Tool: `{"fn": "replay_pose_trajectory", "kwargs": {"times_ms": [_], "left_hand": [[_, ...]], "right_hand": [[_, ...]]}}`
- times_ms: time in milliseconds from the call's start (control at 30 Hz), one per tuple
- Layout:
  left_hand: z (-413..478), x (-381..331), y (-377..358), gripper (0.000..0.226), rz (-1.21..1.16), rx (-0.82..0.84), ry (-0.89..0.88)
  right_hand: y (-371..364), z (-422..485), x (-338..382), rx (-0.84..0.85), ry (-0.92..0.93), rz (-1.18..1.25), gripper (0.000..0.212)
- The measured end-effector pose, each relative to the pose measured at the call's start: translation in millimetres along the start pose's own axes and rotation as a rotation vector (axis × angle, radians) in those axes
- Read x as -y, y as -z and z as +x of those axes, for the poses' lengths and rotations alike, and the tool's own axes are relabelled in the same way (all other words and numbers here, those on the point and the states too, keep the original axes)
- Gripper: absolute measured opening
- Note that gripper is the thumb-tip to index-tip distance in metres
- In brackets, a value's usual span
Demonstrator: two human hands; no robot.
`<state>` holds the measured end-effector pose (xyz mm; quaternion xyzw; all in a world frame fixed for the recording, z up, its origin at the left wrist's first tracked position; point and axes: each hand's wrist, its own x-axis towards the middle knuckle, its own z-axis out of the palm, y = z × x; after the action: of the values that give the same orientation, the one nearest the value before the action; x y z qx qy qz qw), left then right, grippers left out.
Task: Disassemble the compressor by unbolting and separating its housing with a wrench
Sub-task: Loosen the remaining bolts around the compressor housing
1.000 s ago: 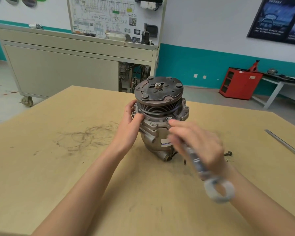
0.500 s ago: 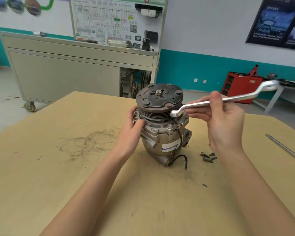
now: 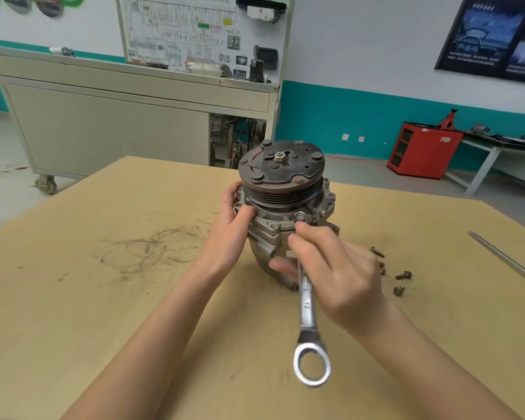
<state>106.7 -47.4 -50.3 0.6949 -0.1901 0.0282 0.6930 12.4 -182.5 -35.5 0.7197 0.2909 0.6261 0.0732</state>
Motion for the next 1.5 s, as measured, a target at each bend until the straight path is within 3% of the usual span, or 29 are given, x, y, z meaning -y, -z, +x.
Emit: {"fn": "replay_pose_trajectory", "kwargs": {"times_ms": [67, 100, 167, 233, 333, 400, 533, 633, 700, 800, 900, 1000, 1100, 1267, 1333, 1500], "left_hand": [[0, 1, 0, 0.047, -0.006, -0.007, -0.008], [0, 1, 0, 0.047, -0.003, -0.007, -0.007], [0, 1, 1, 0.047, -0.003, 0.005, -0.001], [1, 1, 1, 0.048, -0.01, 0.012, 0.008], [1, 1, 0, 0.048, -0.011, 0.008, 0.016], [0, 1, 1, 0.048, -0.004, 0.007, 0.02], [1, 0, 1, 0.048, 0.002, 0.009, 0.023], [1, 1, 1, 0.048, -0.002, 0.006, 0.028], [1, 1, 0, 0.051, -0.003, 0.014, 0.024], [1, 1, -1, 0.054, 0.003, 0.01, 0.009], [2, 1, -1, 0.061, 0.0, -0.004, 0.002], [2, 2, -1, 0.057, 0.003, 0.003, -0.008], [3, 3, 0, 0.047, 0.007, -0.004, -0.006], [1, 1, 0, 0.046, 0.006, 0.004, -0.004], [1, 1, 0, 0.046, 0.014, -0.008, -0.007], [4, 4, 1, 0.045, -0.003, 0.0, -0.008]], "right_hand": [[-1, -2, -4, -0.019, -0.118, 0.129, 0.036], [0, -3, -6, -0.035, -0.268, 0.309, 0.035], [3, -2, -15, -0.085, -0.741, 0.792, 0.027], [0, 2, -37, -0.032, -1.165, 1.116, 0.027], [-9, 7, -68, 0.164, -1.376, 1.28, 0.031], [-16, 11, -74, 0.168, -1.417, 1.351, 0.032], [-15, 17, -74, -0.118, -1.386, 1.41, 0.035], [-1, 24, -66, -0.223, -1.209, 1.156, 0.034], [8, 24, -50, -0.185, -0.983, 0.933, 0.028], [20, 18, -28, -0.006, -0.53, 0.521, 0.04], [21, 12, -18, 0.039, -0.111, 0.171, 0.041], [18, 11, -15, -0.022, -0.161, 0.156, 0.041], [12, 15, -19, 0.004, -0.324, 0.283, 0.015], [-2, 1, -24, 0.272, -0.411, 0.12, 0.03], [-6, -3, -21, 0.278, -0.452, 0.083, 0.033], [-11, -1, -19, 0.225, -0.579, 0.204, 0.016]]}}
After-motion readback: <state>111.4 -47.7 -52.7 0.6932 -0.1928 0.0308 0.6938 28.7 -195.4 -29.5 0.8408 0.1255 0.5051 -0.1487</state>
